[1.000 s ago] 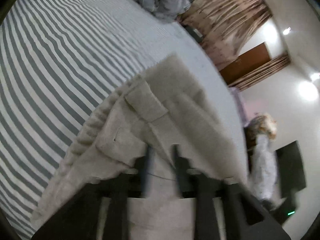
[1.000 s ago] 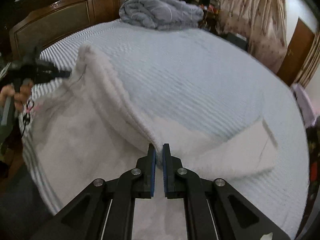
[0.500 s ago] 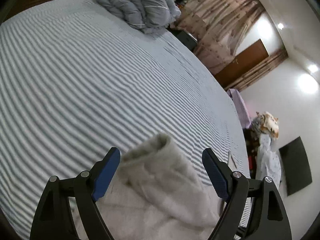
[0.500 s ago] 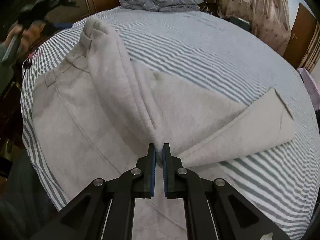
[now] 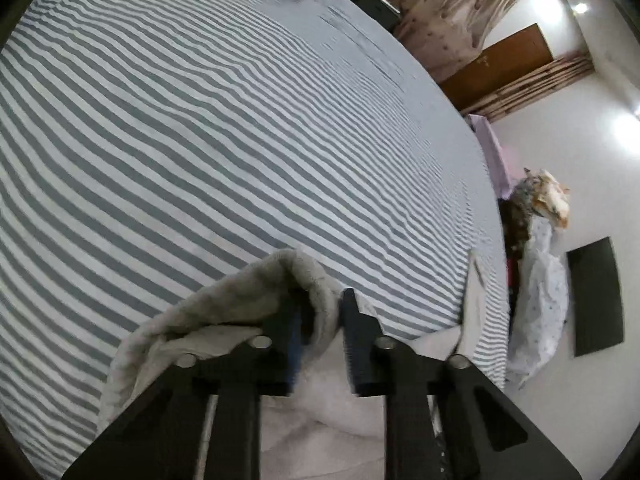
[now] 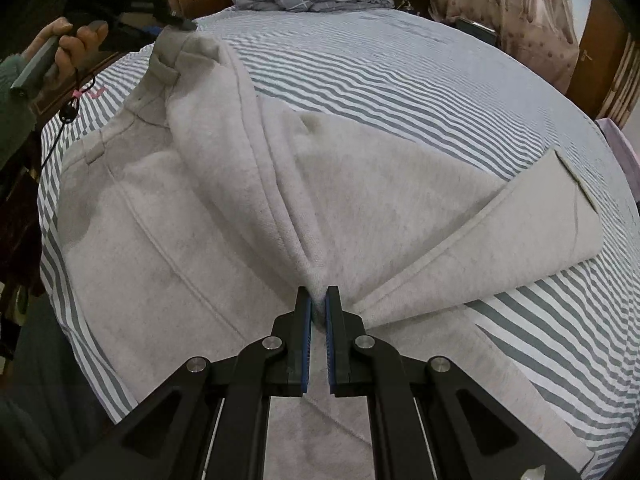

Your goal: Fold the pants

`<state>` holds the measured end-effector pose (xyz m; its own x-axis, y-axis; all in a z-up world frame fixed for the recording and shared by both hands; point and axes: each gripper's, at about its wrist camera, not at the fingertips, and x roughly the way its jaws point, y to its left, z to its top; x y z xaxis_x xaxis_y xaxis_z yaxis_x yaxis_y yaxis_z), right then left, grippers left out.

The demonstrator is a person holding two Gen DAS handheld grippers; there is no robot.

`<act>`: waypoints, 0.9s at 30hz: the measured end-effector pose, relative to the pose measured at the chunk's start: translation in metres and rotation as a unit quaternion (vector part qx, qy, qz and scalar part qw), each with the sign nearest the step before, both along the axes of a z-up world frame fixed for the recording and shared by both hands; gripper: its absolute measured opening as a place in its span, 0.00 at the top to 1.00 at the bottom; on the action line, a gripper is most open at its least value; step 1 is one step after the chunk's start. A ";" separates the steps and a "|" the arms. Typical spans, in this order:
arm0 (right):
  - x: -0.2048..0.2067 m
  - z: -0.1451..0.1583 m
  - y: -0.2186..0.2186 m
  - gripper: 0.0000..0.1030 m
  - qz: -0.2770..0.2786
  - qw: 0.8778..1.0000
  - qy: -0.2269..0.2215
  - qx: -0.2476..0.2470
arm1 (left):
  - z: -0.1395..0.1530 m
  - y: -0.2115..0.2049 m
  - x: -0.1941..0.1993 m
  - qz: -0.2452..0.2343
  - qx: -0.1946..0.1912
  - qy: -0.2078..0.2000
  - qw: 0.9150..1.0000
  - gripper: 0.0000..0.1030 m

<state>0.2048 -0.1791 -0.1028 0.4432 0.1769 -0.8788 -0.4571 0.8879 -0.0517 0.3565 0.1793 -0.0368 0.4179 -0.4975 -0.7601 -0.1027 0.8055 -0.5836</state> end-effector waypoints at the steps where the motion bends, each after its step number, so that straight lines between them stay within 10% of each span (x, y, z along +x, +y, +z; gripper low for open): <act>1: 0.000 0.002 0.001 0.95 -0.001 1.000 -0.003 0.000 | 0.005 -0.004 -0.004 0.002 0.009 -0.005 1.000 0.87; 14: -0.022 0.060 -0.012 0.95 -0.019 0.997 -0.074 -0.004 | 0.040 0.066 -0.120 0.034 -0.076 -0.064 0.994 0.90; 27: -0.060 0.017 -0.014 0.94 -0.027 0.999 -0.028 -0.035 | -0.039 0.074 -0.238 0.041 -0.067 -0.001 0.997 0.89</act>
